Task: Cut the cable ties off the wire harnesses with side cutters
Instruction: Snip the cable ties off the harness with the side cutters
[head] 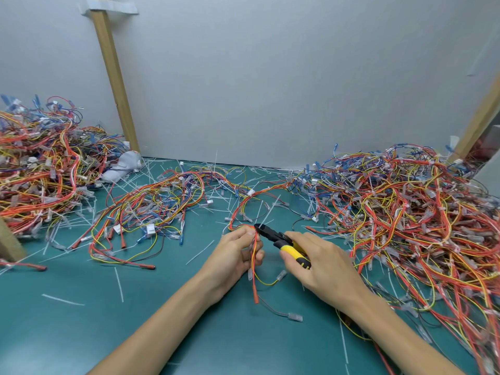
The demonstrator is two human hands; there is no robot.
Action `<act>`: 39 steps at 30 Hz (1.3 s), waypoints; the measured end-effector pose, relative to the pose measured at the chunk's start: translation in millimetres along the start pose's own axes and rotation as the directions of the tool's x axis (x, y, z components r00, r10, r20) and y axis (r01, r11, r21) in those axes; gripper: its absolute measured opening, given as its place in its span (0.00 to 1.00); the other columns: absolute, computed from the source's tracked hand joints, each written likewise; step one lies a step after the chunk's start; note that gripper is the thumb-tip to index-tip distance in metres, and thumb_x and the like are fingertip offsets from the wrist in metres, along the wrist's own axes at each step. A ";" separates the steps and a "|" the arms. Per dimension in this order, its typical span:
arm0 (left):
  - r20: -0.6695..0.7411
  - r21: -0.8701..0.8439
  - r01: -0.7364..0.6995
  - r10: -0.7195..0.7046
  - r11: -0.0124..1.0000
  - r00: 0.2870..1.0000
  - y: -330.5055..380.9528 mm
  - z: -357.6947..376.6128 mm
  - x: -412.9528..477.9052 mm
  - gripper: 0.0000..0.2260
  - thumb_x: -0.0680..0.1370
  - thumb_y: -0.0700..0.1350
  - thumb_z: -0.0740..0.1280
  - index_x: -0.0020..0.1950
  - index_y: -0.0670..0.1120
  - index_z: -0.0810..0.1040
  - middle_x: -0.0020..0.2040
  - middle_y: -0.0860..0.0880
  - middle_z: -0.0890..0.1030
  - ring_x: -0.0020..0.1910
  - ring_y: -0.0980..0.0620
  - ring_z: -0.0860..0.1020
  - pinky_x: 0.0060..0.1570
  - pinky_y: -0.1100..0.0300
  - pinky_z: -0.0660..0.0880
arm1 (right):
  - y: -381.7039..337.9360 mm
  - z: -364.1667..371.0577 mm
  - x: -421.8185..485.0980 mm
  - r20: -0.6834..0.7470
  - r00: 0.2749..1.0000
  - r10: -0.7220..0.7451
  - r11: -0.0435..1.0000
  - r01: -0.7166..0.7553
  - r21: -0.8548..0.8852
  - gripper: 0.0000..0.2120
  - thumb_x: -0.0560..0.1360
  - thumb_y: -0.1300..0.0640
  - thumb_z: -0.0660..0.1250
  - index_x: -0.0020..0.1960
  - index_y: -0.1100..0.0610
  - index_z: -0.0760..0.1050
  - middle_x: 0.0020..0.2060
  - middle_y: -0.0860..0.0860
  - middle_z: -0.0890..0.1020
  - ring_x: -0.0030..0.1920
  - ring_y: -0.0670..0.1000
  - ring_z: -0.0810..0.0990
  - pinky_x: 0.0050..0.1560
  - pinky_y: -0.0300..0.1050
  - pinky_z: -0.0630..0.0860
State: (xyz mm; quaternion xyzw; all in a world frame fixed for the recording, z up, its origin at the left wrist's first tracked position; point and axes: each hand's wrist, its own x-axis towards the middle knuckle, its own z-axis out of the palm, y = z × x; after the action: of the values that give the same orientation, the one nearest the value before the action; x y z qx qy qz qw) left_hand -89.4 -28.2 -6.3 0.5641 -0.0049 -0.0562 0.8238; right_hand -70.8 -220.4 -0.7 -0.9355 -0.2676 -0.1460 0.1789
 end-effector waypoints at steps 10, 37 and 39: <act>-0.003 0.096 -0.006 0.006 0.995 1.000 -1.1 -2.0 0.7 0.12 0.82 0.38 0.58 0.38 0.46 0.69 0.32 0.50 0.70 0.31 0.52 0.73 0.33 0.57 0.64 | 0.2 4.6 -3.9 0.016 1.000 0.014 1.000 -0.015 0.028 0.23 0.75 0.33 0.51 0.64 0.41 0.70 0.44 0.41 0.75 0.46 0.44 0.74 0.40 0.40 0.66; 0.055 0.127 0.018 -0.025 0.992 0.998 -2.0 -4.6 1.7 0.10 0.82 0.37 0.57 0.41 0.43 0.68 0.32 0.49 0.70 0.30 0.51 0.73 0.32 0.63 0.70 | 3.0 4.4 -5.8 -0.007 1.000 -0.019 1.000 0.019 0.008 0.23 0.75 0.34 0.50 0.63 0.43 0.71 0.44 0.42 0.75 0.45 0.44 0.74 0.39 0.38 0.63; 0.063 0.140 0.013 -0.022 0.990 0.998 -2.1 -4.2 1.5 0.10 0.82 0.37 0.56 0.41 0.43 0.68 0.32 0.49 0.70 0.30 0.51 0.73 0.31 0.62 0.70 | 3.1 4.3 -6.3 -0.015 1.000 -0.021 1.000 0.021 0.016 0.25 0.76 0.34 0.51 0.65 0.44 0.71 0.45 0.41 0.75 0.46 0.44 0.74 0.41 0.37 0.64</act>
State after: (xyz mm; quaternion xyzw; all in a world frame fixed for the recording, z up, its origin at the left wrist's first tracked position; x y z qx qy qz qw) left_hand -87.8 -25.1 -9.9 0.6183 -0.0303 -0.0811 0.7812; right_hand -73.4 -223.9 -7.7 -0.9300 -0.2772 -0.1525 0.1869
